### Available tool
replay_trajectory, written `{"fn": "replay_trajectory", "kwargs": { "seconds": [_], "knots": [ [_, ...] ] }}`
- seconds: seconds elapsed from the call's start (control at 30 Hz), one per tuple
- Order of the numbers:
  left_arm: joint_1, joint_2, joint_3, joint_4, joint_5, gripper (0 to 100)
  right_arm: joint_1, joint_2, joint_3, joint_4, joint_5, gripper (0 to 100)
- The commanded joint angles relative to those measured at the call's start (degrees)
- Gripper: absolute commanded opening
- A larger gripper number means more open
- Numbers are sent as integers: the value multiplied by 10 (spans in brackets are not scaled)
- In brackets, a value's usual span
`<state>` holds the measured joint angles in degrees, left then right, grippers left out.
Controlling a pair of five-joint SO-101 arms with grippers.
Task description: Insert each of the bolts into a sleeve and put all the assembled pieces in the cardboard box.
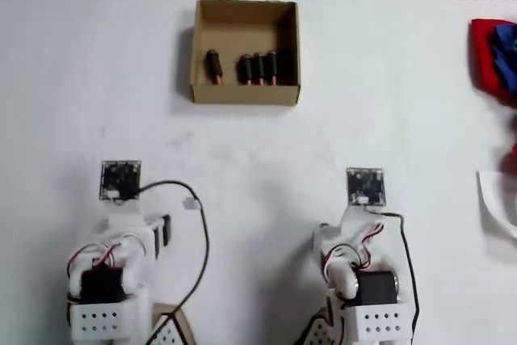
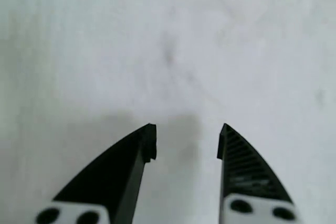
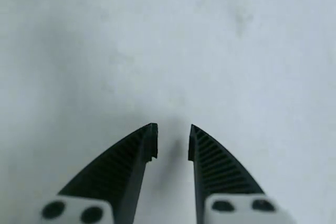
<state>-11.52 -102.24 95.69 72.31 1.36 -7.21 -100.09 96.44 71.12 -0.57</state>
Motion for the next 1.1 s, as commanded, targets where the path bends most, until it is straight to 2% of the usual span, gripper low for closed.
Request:
{"fn": "replay_trajectory", "kwargs": {
  "seconds": [0.0,0.13,0.2,0.43,0.5,0.67,0.77,1.07],
  "knots": [
    [8,-1,15,3,16,213,0,0,5,0,44,89],
    [68,-1,15,1,-25,212,6,0,5,0,24,88],
    [89,-1,15,2,-22,211,6,0,5,0,23,88],
    [55,-2,-5,-5,-27,213,4,0,5,0,25,88],
    [44,-2,-66,-26,-38,214,3,0,5,0,25,90],
    [37,-2,-216,-97,-125,214,1,-1,5,0,25,91],
    [20,1,-282,-119,-141,213,1,-1,5,0,25,91],
    [4,4,-269,-185,-140,215,1,-1,5,0,25,91]
  ]
}}
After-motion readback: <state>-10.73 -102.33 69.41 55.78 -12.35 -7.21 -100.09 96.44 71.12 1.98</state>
